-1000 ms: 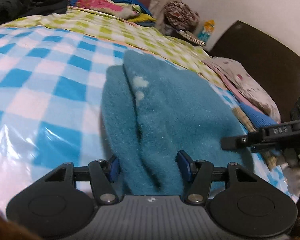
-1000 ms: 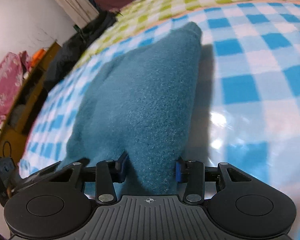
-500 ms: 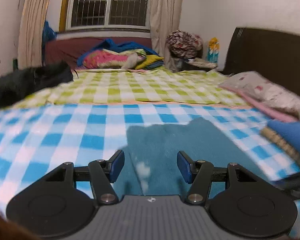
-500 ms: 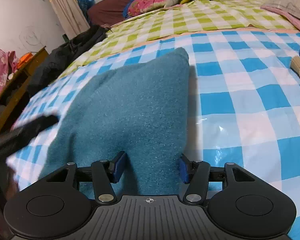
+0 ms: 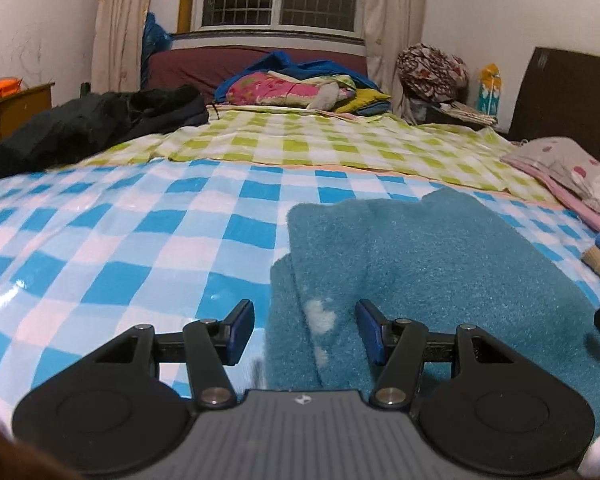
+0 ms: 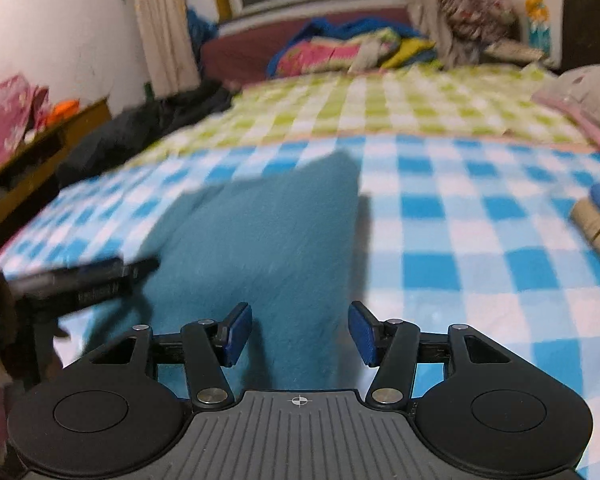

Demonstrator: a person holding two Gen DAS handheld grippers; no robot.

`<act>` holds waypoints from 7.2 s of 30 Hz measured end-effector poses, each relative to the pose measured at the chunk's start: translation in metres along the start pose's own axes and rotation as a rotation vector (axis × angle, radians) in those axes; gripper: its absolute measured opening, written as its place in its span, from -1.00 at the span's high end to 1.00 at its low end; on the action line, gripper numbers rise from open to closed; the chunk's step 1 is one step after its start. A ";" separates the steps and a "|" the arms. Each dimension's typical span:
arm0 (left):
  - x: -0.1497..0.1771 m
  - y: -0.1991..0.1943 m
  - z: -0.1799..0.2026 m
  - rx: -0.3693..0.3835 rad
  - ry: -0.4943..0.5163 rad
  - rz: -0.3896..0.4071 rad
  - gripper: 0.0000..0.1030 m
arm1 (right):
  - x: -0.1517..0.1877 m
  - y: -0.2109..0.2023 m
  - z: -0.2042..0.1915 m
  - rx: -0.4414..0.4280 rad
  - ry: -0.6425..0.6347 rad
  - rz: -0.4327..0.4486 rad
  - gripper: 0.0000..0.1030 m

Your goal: Fold small clothes

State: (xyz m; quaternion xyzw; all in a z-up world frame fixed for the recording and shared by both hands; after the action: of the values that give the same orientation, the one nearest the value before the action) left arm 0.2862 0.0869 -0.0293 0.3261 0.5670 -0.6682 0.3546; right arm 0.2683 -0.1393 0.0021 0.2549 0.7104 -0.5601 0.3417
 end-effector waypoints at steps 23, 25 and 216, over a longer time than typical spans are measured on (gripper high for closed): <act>0.011 -0.047 0.003 -0.044 0.041 -0.012 -0.25 | 0.016 0.003 -0.042 -0.048 -0.032 0.026 0.04; 0.021 -0.050 0.004 -0.055 0.051 -0.036 -0.25 | 0.019 0.000 -0.045 -0.061 -0.025 0.030 0.04; 0.049 -0.019 -0.002 0.209 -0.114 -0.231 -0.91 | 0.038 0.068 -0.002 -0.241 0.294 -0.200 -0.73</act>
State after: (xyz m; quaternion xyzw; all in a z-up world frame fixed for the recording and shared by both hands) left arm 0.2439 0.0857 -0.0600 0.2555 0.5071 -0.7772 0.2713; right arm 0.2941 -0.1222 -0.0692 0.2193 0.8362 -0.4588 0.2054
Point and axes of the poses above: each gripper's, at about its wrist camera, not at the fingertips, and y roughly the way its jaws point, z to its right, x to its underside, the point moved 9 cm from there along y, roughly the way its jaws point, and after that the axes turned 4 degrees about x, right-handed, at the moved point
